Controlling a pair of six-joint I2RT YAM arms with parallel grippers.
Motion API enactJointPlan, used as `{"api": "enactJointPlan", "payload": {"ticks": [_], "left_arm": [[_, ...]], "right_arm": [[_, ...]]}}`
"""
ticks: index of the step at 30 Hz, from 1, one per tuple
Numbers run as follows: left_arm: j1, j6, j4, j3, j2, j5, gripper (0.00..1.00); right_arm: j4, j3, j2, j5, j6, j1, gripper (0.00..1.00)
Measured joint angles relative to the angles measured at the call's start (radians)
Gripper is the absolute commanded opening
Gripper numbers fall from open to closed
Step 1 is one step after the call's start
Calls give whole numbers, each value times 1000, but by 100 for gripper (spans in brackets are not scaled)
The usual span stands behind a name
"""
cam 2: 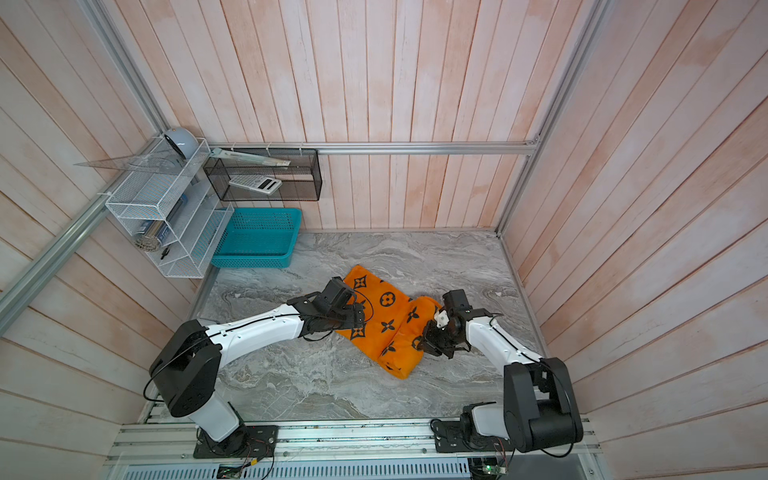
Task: Roll up the pillowcase
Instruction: Roll the pillowcase at the center of the board.
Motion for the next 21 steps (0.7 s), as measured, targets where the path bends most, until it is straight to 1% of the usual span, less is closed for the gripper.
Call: {"api": "enactJointPlan", "payload": {"ticks": [1,2,4,5,9,13,21], "left_arm": [[0,0,0,-3,4,0,96],[0,0,0,-4,12,0,96],[0,0,4,-4,32,0,96],[2,0,6,-4,46,0,96],[4,0,9,-15,77,0,96],[10,0,12,-33,77,-1,96],[24,0,19,-63,77,-8,95]], "right_arm": [[-22,6,0,1,-5,-1,0],[-39,15,4,0,-11,-1,7],[-62,42,19,-2,-16,0,18],[-69,58,29,-5,-19,0,26],[-77,119,59,-10,-15,22,39],[-81,191,77,-11,-5,72,44],[-80,303,168,-3,11,158,49]]}}
